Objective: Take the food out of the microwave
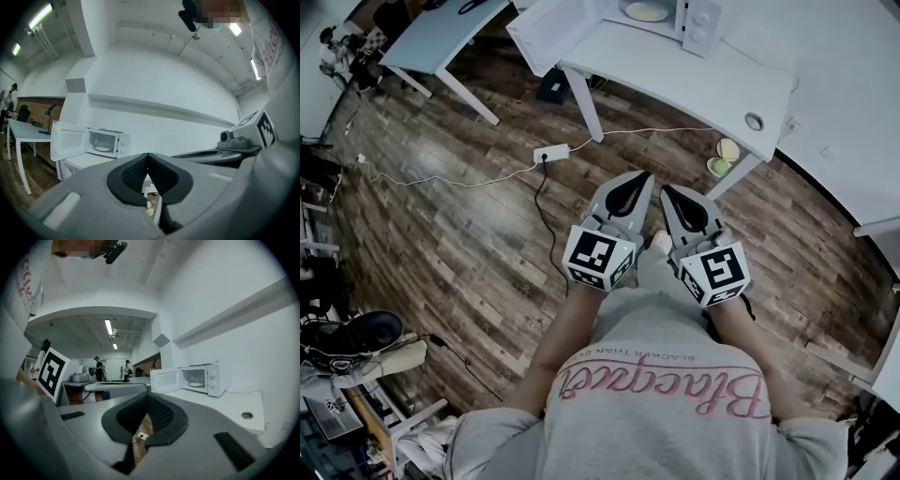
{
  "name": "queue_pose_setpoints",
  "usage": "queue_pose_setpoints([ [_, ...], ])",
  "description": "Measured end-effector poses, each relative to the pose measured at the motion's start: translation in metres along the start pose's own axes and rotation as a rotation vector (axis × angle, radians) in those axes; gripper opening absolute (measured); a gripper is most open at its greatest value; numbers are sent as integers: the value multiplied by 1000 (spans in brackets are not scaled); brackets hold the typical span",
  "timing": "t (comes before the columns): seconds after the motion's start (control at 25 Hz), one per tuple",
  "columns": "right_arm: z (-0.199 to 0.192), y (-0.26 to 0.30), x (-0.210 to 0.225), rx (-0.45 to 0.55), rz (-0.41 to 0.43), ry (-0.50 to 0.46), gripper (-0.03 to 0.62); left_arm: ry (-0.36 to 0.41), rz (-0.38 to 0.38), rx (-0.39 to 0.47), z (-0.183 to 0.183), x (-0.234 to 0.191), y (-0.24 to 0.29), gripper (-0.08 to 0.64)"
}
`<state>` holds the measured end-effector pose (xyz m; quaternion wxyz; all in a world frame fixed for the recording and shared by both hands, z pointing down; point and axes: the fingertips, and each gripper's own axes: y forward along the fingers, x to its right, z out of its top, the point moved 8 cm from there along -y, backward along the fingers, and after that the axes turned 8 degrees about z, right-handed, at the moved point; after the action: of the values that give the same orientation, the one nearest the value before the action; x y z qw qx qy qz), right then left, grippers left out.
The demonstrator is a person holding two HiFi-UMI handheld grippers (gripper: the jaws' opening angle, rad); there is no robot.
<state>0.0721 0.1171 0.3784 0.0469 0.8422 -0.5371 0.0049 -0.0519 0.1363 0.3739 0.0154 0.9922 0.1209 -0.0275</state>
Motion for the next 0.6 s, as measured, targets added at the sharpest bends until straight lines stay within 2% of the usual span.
queue_pose_setpoints([
  [0.6,15,61,87,-10,1,6,9,-17,14,-8,6,-41,94,5],
])
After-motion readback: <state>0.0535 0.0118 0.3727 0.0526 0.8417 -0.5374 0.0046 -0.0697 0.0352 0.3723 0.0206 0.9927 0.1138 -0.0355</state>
